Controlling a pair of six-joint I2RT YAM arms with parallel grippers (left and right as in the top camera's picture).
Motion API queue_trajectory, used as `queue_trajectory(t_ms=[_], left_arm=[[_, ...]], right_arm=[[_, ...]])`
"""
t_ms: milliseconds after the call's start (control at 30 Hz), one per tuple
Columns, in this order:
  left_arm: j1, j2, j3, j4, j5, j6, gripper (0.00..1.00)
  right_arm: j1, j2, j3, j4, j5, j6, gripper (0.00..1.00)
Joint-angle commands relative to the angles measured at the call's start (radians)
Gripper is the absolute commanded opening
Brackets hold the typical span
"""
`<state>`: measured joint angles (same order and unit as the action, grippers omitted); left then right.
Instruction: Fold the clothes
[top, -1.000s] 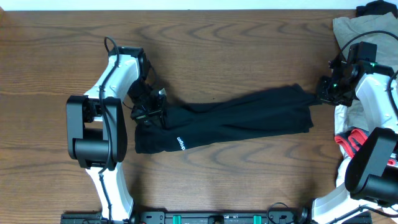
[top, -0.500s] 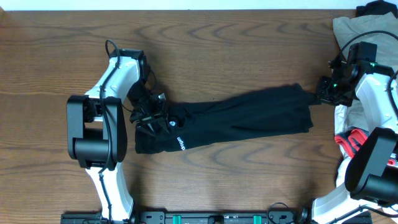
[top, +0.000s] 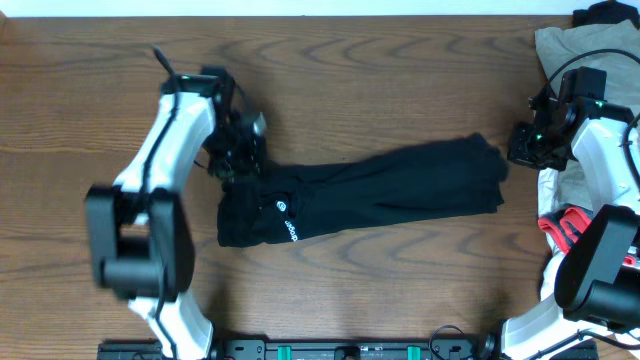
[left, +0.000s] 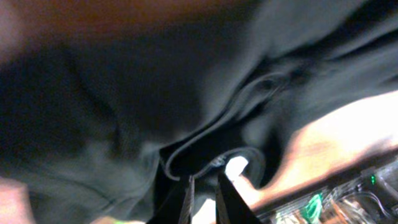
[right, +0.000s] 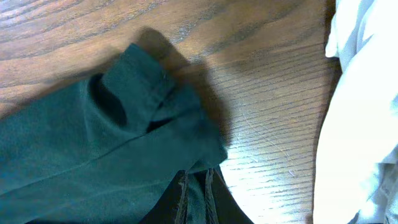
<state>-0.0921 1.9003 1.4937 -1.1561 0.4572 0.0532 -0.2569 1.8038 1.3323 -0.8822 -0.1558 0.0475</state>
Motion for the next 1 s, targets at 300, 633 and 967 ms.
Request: queue_trajectory(t_ms=[300, 633, 967], left_arm=[[-0.006, -0.056, -0.030, 0.130, -0.005, -0.067, 0.16], [-0.006, -0.013, -0.200, 0.122, 0.005, -0.077, 0.17], [-0.006, -0.013, -0.389, 0.122, 0.006, -0.103, 0.17]], right_arm=[[-0.006, 0.001, 0.001, -0.004, 0.010, -0.012, 0.10], [-0.006, 0.001, 0.001, -0.004, 0.010, -0.012, 0.10], [-0.006, 0.001, 0.001, -0.005, 0.010, -0.012, 0.10]])
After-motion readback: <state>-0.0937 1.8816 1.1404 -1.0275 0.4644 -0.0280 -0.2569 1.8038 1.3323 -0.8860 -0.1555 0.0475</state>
